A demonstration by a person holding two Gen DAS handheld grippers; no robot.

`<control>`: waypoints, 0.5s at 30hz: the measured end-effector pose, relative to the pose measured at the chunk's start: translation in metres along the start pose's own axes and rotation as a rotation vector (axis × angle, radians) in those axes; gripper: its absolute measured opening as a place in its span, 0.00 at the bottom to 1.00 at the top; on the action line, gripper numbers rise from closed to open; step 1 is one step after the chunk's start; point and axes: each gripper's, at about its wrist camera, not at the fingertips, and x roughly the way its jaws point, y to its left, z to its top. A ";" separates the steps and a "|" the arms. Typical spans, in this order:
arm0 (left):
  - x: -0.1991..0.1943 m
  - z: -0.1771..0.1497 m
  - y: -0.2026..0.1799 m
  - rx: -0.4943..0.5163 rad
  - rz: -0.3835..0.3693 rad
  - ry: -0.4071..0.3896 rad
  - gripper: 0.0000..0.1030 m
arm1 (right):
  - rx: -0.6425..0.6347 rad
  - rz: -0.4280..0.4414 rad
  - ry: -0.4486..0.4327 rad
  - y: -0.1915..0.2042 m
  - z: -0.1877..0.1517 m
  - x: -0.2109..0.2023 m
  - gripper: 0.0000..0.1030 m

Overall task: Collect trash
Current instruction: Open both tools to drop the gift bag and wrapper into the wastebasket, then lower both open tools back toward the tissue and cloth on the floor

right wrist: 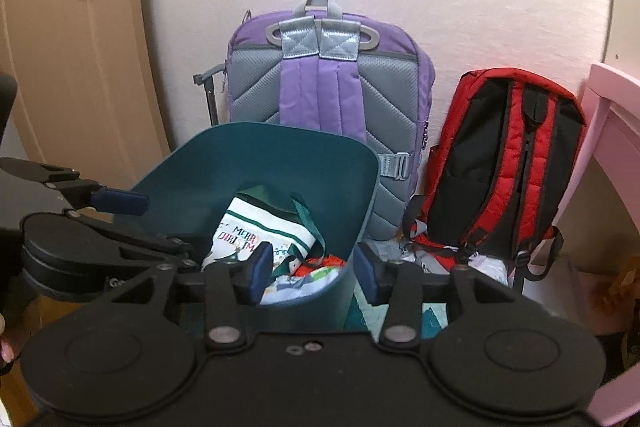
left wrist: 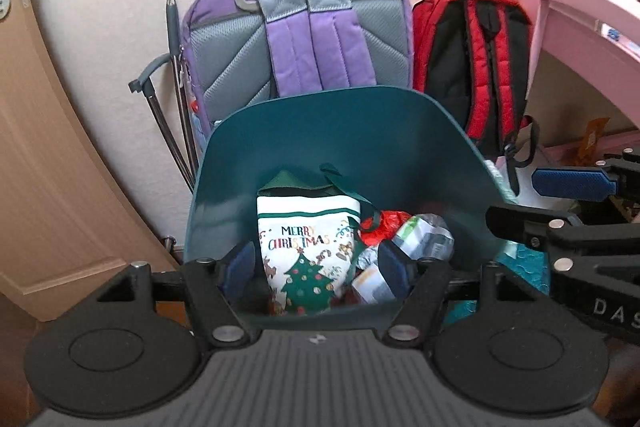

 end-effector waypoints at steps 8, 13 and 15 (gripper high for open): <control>-0.054 -0.018 -0.007 -0.004 -0.036 -0.031 0.66 | 0.011 0.027 -0.017 0.001 -0.013 -0.051 0.45; -0.087 -0.036 -0.013 0.002 -0.060 -0.046 0.72 | 0.000 0.053 -0.024 0.006 -0.025 -0.083 0.46; -0.098 -0.046 -0.017 0.009 -0.059 -0.054 0.76 | -0.005 0.064 -0.023 0.007 -0.031 -0.092 0.46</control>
